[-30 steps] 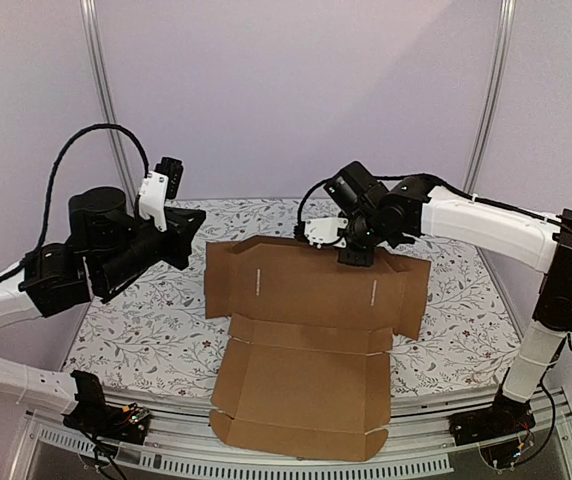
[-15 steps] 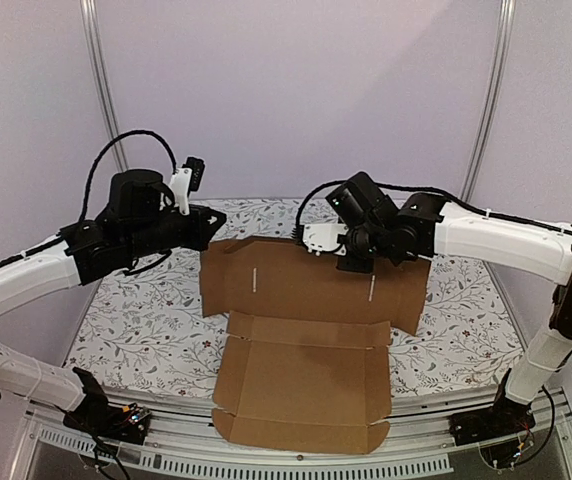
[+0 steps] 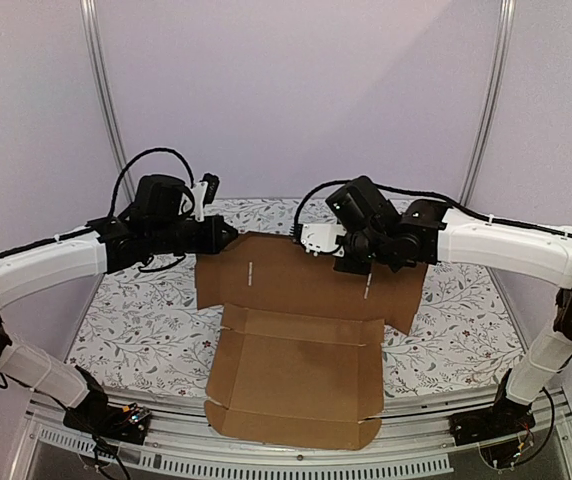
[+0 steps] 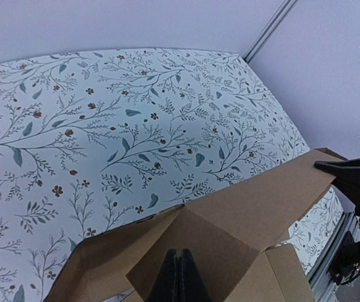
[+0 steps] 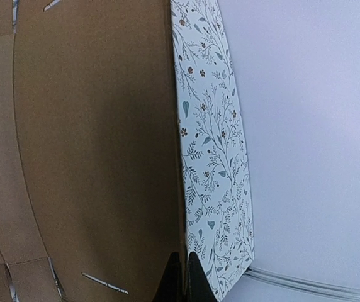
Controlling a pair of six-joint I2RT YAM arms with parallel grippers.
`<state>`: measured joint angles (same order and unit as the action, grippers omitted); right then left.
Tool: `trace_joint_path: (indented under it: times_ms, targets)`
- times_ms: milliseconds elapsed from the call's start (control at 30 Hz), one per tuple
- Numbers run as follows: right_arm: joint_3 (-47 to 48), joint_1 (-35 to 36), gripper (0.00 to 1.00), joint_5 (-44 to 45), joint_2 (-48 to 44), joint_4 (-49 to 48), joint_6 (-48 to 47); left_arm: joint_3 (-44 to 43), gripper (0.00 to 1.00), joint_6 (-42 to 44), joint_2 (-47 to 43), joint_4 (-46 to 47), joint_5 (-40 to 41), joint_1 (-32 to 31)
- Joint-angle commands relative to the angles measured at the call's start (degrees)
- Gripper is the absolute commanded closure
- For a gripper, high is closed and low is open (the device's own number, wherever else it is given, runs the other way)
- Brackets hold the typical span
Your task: Fold the paper box
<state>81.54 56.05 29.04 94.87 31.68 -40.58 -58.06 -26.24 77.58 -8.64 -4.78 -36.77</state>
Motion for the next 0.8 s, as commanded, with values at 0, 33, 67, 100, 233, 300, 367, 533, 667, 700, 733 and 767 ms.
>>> trace_joint_path:
  times_ms: [0,33,67,100,233,300,367,533,667,700,733,767]
  targets:
    - [-0.68,0.48,1.0,2.0,-1.77,-2.82,1.55,-1.85,1.0,-1.21,1.42,-1.01,-4.47,0.65]
    - [-0.68,0.52,1.0,2.02,-1.65,-2.95,1.63,-1.88,1.0,-1.38,1.62,-1.05,-5.09,0.65]
    - [-0.63,0.53,1.0,2.07,-1.5,-3.16,1.84,-2.0,1.0,-1.63,1.87,-1.08,-5.6,0.57]
    - [-0.6,0.54,1.0,2.03,-1.46,-3.32,2.06,-2.11,1.0,-1.94,2.18,-1.18,-5.98,0.56]
    - [-0.5,0.69,1.0,1.64,-1.4,-3.9,2.8,-3.22,1.0,-3.27,4.32,-1.13,-8.13,0.18]
    - [-0.5,0.78,1.0,1.55,-1.27,-4.07,3.02,-4.17,1.0,-3.72,5.5,-1.03,-9.22,-0.36]
    - [-0.5,0.83,1.0,1.55,-1.2,-4.16,3.2,-5.43,1.0,-3.77,6.7,-1.07,-9.99,-1.23]
    - [-0.72,1.23,1.0,1.37,-0.84,-4.17,3.69,-7.67,1.0,-3.93,8.88,-1.14,-9.75,-2.7]
    - [-1.1,1.47,1.0,1.26,-0.9,-4.23,4.21,-8.74,1.0,-4.47,10.56,-0.48,-10.07,-3.04]
    - [-1.24,1.49,1.0,1.27,-0.96,-4.26,4.26,-8.89,1.0,-4.49,10.71,-0.49,-10.04,-3.04]
    - [-1.41,1.44,1.0,1.28,-1.13,-4.26,4.34,-8.91,1.0,-4.44,10.71,-0.56,-9.85,-3.04]
    - [-1.63,1.55,1.0,1.36,-1.37,-4.26,4.41,-8.83,1.0,-4.37,10.63,-0.81,-9.75,-3.04]
